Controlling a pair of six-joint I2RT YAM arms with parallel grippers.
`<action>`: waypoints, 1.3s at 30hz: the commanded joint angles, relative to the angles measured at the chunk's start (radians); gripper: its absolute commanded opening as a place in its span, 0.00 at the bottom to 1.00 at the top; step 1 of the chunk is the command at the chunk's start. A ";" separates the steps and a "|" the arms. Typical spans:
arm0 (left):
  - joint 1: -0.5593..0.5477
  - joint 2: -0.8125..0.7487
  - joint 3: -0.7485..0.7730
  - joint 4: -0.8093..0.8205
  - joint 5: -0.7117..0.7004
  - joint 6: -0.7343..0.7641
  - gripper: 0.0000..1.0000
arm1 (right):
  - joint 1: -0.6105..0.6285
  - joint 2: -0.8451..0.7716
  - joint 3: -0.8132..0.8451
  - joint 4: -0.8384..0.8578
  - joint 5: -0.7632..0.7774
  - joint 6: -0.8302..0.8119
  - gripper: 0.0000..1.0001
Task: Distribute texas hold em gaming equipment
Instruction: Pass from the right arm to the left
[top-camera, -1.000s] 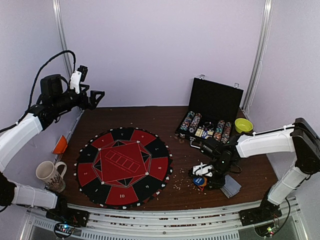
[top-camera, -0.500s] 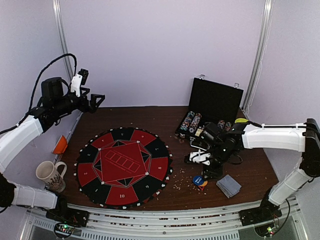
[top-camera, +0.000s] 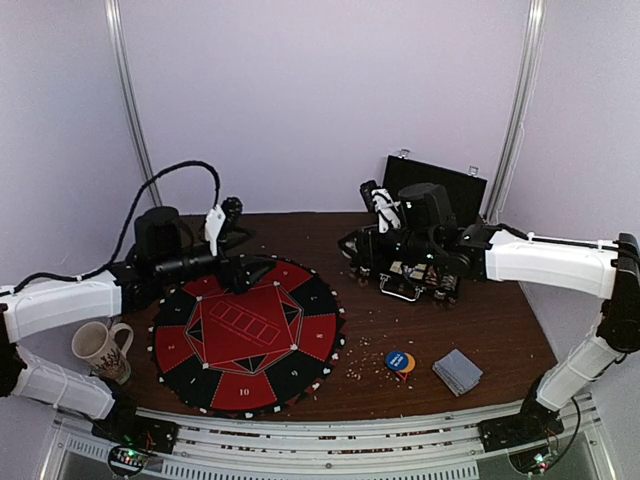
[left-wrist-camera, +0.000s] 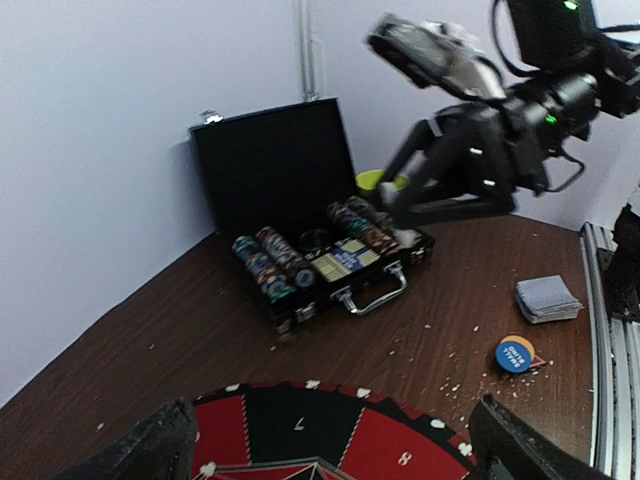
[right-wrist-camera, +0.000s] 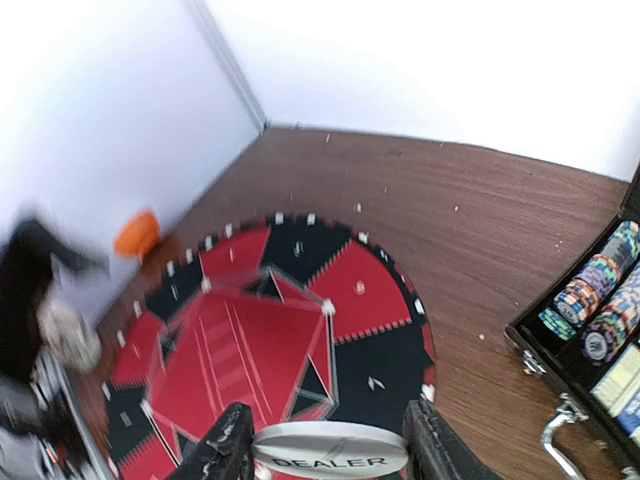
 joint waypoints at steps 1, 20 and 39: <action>-0.114 0.091 -0.037 0.338 -0.193 0.025 0.98 | 0.020 0.038 0.020 0.220 0.145 0.340 0.31; -0.175 0.454 0.147 0.712 -0.021 -0.218 0.43 | 0.123 0.099 0.069 0.269 0.241 0.339 0.30; -0.055 0.447 0.276 0.232 -0.024 -0.385 0.00 | 0.049 0.023 0.082 0.224 0.217 0.169 1.00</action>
